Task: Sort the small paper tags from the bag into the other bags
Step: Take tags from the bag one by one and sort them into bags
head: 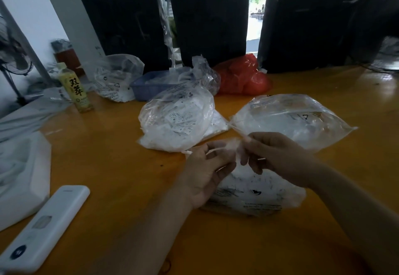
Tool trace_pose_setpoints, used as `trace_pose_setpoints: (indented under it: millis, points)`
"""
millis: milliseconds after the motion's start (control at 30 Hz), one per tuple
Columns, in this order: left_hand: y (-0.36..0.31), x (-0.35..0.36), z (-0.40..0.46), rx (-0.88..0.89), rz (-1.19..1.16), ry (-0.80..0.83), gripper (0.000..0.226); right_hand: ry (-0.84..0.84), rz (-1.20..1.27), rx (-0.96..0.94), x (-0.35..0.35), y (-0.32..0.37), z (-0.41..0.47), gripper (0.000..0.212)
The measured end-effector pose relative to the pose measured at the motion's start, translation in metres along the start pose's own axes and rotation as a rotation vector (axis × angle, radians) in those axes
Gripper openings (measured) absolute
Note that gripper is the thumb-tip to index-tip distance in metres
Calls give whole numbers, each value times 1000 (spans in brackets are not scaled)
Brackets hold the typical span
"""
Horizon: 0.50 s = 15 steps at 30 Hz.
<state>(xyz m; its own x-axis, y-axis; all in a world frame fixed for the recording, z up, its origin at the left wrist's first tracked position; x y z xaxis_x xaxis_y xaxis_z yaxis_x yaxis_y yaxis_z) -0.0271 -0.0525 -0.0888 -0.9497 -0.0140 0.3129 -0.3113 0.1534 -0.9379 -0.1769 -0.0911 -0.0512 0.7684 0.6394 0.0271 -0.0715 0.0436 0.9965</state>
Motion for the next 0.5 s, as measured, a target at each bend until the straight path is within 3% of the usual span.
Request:
trace_pose_setpoints:
  millis: [100,200,400,500]
  points:
    - [1,-4,2,-1,-18,-5,43,-114,-259,-103,-6,8,-1,24]
    - [2,-3,0,-6,44,3,24,-194,-376,-127,-9,10,0,25]
    - [1,-8,-2,-5,96,-98,26,-313,-680,-142,-13,9,2,31]
    - [0,-12,-1,-16,-80,-128,14,-171,-967,-71,-10,2,4,26]
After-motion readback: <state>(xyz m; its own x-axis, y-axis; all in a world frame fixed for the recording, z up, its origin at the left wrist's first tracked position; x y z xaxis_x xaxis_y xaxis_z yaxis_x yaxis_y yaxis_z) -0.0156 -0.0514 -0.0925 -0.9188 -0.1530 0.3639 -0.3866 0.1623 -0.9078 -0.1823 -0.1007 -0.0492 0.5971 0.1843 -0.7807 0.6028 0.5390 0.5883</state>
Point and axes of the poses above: each hand's wrist, its own z-axis towards the middle knuckle, its own x-axis out of the palm, y = z × x, the point moved 7 cm from there along z, towards the middle knuckle, and after that the axes turned 12 degrees about z, right-handed, at the moved point
